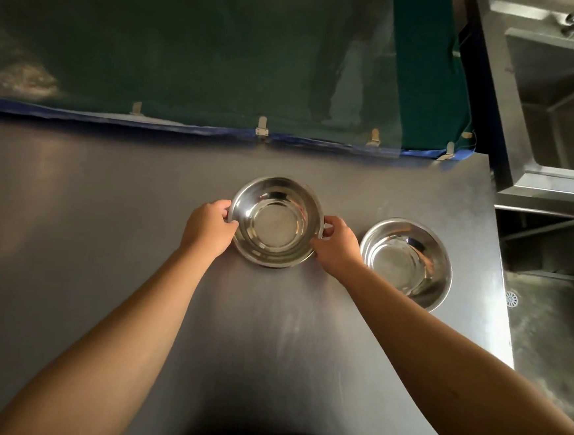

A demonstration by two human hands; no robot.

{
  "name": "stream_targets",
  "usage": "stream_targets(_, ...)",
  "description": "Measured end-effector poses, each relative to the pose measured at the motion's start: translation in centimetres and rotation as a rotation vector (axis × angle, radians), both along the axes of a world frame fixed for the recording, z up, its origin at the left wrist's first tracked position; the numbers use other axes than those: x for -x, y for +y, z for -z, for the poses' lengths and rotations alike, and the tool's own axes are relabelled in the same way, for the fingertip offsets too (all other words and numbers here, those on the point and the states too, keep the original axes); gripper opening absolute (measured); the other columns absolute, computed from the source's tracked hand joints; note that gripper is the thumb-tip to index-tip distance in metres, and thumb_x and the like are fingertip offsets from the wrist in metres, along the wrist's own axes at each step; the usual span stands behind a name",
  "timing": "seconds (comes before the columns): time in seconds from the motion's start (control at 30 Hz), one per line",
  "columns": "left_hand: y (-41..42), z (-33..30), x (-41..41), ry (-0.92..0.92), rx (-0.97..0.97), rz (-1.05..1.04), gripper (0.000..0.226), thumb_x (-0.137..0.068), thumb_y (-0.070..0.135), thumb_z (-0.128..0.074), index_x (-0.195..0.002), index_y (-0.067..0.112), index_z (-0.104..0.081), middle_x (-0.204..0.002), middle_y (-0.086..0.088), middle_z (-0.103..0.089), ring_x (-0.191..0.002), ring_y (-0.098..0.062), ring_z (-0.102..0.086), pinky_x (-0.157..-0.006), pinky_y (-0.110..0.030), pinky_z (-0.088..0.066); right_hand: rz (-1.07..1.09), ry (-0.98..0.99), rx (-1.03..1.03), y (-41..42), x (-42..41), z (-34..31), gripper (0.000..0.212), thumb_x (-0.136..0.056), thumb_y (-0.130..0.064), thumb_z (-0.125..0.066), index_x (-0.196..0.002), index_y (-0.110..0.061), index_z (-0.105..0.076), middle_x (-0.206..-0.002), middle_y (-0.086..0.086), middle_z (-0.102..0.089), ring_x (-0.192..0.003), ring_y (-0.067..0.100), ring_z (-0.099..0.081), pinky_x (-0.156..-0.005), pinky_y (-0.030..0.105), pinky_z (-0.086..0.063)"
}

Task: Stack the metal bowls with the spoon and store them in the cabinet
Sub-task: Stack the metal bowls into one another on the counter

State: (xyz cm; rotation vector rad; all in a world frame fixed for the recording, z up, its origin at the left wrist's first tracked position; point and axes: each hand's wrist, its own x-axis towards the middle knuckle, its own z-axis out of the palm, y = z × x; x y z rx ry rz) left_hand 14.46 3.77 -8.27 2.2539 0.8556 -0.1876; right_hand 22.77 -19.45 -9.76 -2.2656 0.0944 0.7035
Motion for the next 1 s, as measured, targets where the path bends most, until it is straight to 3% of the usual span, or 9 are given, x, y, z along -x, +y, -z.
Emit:
stream_targets(0.17, -1.0, 0.6, 2.0, -0.008, 0.091, -0.048, 0.038, -0.086, 0.009, -0.065, -0.122, 0.018, -0.069, -0.104, -0.001, -0.070, -0.081, -0.035, -0.072, -0.080, -0.044, -0.059, -0.004, 0.024, -0.022, -1.4, 1.9, -0.3, 0.048, -0.083, -0.018, -0.067, -0.130, -0.019, -0.057, -0.086, -0.016, -0.060, -0.088, 0.026, -0.072, -0.085, 0.046, -0.059)
stream_targets(0.33, -2.5, 1.2, 4.4, -0.033, 0.243, -0.120, 0.038, -0.087, 0.004, -0.067, -0.123, 0.017, -0.067, -0.103, -0.002, -0.069, -0.069, -0.022, -0.073, -0.069, -0.041, -0.065, 0.005, 0.057, -0.020, -3.8, 4.4, -0.9, 0.050, -0.086, -0.022, -0.071, -0.134, -0.022, -0.056, -0.089, -0.015, -0.064, -0.080, 0.017, -0.070, -0.064, 0.030, -0.054)
stream_targets(0.47, -3.9, 1.3, 5.9, -0.026, 0.279, -0.117, 0.035, -0.087, 0.004, -0.069, -0.119, 0.020, -0.066, -0.094, 0.008, -0.065, -0.056, -0.018, -0.073, -0.066, -0.039, -0.065, 0.022, 0.098, -0.026, -6.1, 6.2, -1.3, 0.059, -0.088, -0.026, -0.074, -0.141, -0.020, -0.051, -0.099, -0.013, -0.066, -0.083, 0.015, -0.070, -0.075, 0.036, -0.061)
stream_targets(0.57, -4.4, 1.7, 6.4, -0.003, 0.281, -0.118, 0.032, -0.088, 0.007, -0.070, -0.114, 0.023, -0.063, -0.093, 0.011, -0.063, -0.054, -0.018, -0.073, -0.070, -0.043, -0.064, 0.060, 0.143, -0.030, -7.6, 7.3, -0.9, 0.056, -0.089, -0.028, -0.075, -0.140, -0.016, -0.054, -0.104, -0.003, -0.070, -0.082, 0.016, -0.072, -0.076, 0.036, -0.063)
stream_targets(0.77, -7.3, 1.2, 7.2, -0.016, 0.328, -0.104, 0.031, -0.088, 0.005, -0.071, -0.111, 0.023, -0.061, -0.092, 0.010, -0.061, -0.062, -0.020, -0.073, -0.073, -0.044, -0.064, 0.377, 0.270, -0.107, -12.1, 9.0, -1.5, 0.020, -0.092, -0.026, -0.070, -0.099, -0.007, -0.073, -0.090, 0.010, -0.074, -0.067, 0.020, -0.073, -0.070, 0.036, -0.065)
stream_targets(0.9, -8.6, 1.2, 7.3, -0.006, 0.332, -0.085, 0.030, -0.089, 0.005, -0.070, -0.113, 0.021, -0.060, -0.091, 0.009, -0.061, -0.062, -0.022, -0.073, -0.075, -0.045, -0.063, 0.643, 0.395, -0.229, -14.3, 8.8, -1.8, 0.026, -0.092, -0.024, -0.067, -0.095, 0.001, -0.070, -0.086, 0.015, -0.070, -0.066, 0.028, -0.070, -0.061, 0.036, -0.064)
stream_targets(1.0, -9.3, 1.3, 7.4, 0.004, 0.311, -0.078, 0.030, -0.089, 0.006, -0.069, -0.114, 0.020, -0.060, -0.090, 0.010, -0.063, -0.061, -0.021, -0.073, -0.072, -0.041, -0.063, 0.775, 0.463, -0.244, -15.5, 8.3, -1.6, 0.032, -0.092, -0.030, -0.068, -0.096, 0.002, -0.068, -0.089, 0.018, -0.071, -0.071, 0.032, -0.073, -0.064, 0.038, -0.064)
